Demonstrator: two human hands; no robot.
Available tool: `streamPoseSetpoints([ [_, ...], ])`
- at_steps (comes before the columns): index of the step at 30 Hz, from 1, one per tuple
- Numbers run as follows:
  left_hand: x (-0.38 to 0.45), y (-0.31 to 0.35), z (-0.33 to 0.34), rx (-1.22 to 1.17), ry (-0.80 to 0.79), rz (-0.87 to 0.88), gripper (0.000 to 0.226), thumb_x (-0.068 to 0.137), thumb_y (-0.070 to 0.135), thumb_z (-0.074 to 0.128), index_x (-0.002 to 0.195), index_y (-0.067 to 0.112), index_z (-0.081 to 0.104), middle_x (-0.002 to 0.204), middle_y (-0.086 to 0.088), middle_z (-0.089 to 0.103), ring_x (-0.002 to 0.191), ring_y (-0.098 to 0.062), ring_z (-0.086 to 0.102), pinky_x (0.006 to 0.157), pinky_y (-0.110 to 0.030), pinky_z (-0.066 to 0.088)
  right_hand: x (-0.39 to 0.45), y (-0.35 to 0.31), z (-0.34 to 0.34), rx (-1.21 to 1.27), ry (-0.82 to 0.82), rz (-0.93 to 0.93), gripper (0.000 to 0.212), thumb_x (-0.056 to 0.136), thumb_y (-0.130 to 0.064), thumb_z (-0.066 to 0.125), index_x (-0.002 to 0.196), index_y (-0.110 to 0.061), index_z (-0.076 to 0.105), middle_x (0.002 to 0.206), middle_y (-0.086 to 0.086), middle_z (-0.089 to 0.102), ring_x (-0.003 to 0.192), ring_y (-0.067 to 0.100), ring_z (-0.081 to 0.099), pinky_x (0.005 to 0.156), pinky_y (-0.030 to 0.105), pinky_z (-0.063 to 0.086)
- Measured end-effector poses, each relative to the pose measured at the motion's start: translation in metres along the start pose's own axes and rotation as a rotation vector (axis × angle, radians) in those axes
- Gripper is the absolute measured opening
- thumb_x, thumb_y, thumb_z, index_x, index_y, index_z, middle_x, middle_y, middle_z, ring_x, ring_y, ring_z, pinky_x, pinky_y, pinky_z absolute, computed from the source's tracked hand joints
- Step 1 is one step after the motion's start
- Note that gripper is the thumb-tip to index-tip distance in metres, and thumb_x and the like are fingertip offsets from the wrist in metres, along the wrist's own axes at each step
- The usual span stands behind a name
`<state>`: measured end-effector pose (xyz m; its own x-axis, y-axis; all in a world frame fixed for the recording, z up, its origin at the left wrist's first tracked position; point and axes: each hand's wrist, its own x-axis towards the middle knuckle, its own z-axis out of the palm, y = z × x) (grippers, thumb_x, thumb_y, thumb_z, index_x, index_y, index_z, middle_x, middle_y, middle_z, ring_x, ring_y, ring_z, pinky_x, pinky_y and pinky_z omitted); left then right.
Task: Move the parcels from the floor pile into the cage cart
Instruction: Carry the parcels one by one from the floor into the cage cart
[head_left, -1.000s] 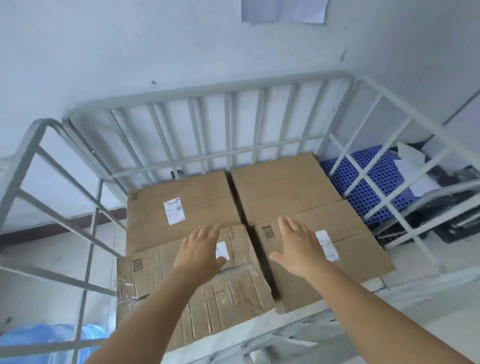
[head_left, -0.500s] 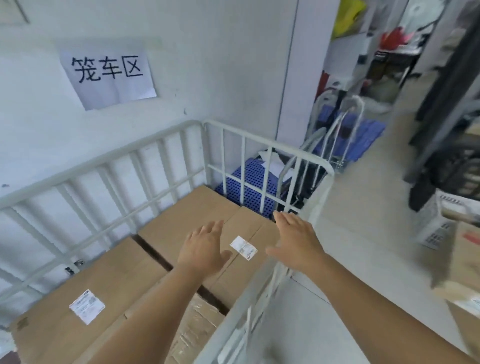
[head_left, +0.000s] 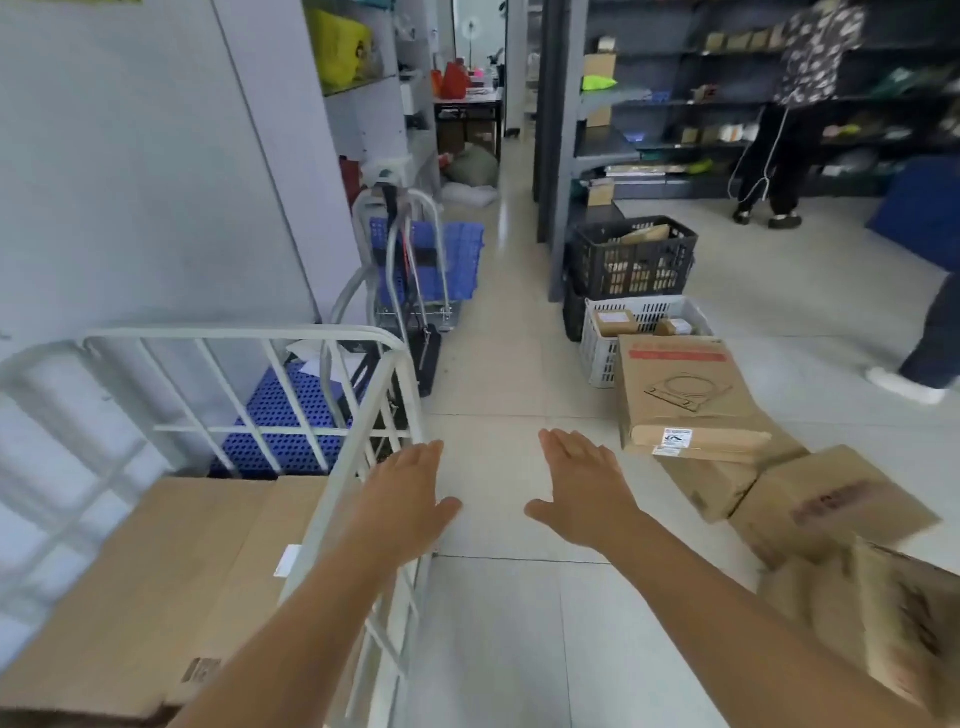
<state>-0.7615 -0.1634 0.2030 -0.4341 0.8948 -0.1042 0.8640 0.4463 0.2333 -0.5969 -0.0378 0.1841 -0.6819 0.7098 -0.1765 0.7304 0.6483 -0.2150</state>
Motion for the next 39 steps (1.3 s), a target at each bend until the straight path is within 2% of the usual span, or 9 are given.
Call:
streamPoseSetpoints([
  [5,0.06,0.082,0.022,0.038,-0.066,0.125,0.073,0.096,0.044,0.048,0.154,0.018,0.012,0.157,-0.001,0.025,0.143,-0.021,0.025,0.117,-0.035,0.022,0.006,0.089,-0.011,0.005,0.002,0.122,0.089,0.093,-0.049,0.053,0.157,-0.015,0.001,0.163,0.001,0.008,0.151,0.021,0.002,0.121,0.041,0.005],
  [13,0.146,0.194,0.06,0.062,-0.135,0.224,0.072,0.096,0.045,0.046,0.154,0.018,0.014,0.156,0.001,0.027,0.142,-0.019,0.027,0.116,-0.033,0.025,0.019,0.225,-0.031,0.042,0.001,0.276,0.088,0.093,-0.049,0.053,0.157,-0.016,0.002,0.163,0.001,0.007,0.151,0.022,0.002,0.121,0.041,0.006],
  [22,0.22,0.288,0.104,0.102,-0.245,0.323,0.072,0.097,0.045,0.046,0.154,0.016,0.013,0.155,-0.003,0.029,0.142,-0.021,0.029,0.114,-0.033,0.027,0.028,0.329,-0.027,0.129,-0.002,0.467,0.086,0.09,-0.049,0.056,0.155,-0.014,0.012,0.161,0.002,0.016,0.148,0.022,0.013,0.119,0.041,0.014],
  [30,0.313,0.319,0.131,0.101,-0.316,0.377,0.072,0.095,0.043,0.049,0.153,0.015,0.017,0.146,-0.006,0.041,0.133,-0.024,0.04,0.107,-0.034,0.036,0.082,0.39,-0.023,0.155,-0.009,0.607,0.079,0.089,-0.049,0.058,0.151,-0.015,0.021,0.153,0.0,0.03,0.142,0.021,0.026,0.115,0.04,0.024],
  [39,0.46,0.312,0.12,0.082,-0.325,0.379,0.069,0.095,0.042,0.051,0.152,0.016,0.019,0.148,-0.005,0.039,0.135,-0.023,0.038,0.107,-0.034,0.034,0.201,0.433,-0.039,0.209,0.0,0.73,0.081,0.091,-0.048,0.055,0.153,-0.015,0.016,0.159,0.001,0.022,0.147,0.021,0.019,0.117,0.039,0.02],
])
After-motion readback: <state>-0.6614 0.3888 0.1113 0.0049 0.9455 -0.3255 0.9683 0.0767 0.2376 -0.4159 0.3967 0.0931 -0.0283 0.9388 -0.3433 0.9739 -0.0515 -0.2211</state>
